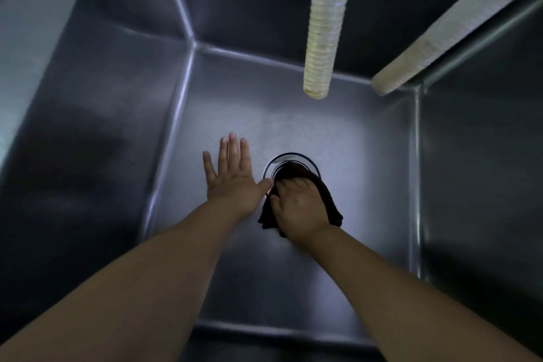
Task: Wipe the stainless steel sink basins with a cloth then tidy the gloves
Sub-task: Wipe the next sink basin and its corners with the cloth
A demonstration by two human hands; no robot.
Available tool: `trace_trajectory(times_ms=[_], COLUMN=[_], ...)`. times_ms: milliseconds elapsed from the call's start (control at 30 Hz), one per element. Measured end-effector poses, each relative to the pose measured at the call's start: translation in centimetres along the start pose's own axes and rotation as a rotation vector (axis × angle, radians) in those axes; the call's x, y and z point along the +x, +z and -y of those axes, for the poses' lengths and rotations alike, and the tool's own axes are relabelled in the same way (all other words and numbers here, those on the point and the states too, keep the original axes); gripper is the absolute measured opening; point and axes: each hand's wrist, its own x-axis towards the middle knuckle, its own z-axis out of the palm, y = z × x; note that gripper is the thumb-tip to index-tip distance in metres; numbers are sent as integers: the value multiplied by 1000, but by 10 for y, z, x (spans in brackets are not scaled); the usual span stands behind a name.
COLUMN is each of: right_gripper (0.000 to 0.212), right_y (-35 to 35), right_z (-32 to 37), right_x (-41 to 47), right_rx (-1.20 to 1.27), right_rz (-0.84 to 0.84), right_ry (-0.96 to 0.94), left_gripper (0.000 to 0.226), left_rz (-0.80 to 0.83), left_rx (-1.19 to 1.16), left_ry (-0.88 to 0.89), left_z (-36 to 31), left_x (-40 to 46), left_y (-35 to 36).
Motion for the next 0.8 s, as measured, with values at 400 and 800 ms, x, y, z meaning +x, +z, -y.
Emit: trace_trajectory(times_ms=[400,800], right_gripper=[50,74], right_y=[-25,-27], right_z=[-38,-32], right_x=[-2,9], right_rx=[-265,-500], right_rz=[243,226], right_ry=[-367,-378], left_gripper=[99,109], left_rz=[-1,-47], left_rx=[-59,-53], left_ry=[-45,-76], left_z=[-3,-8], left_x=[4,2], left_y=[1,1])
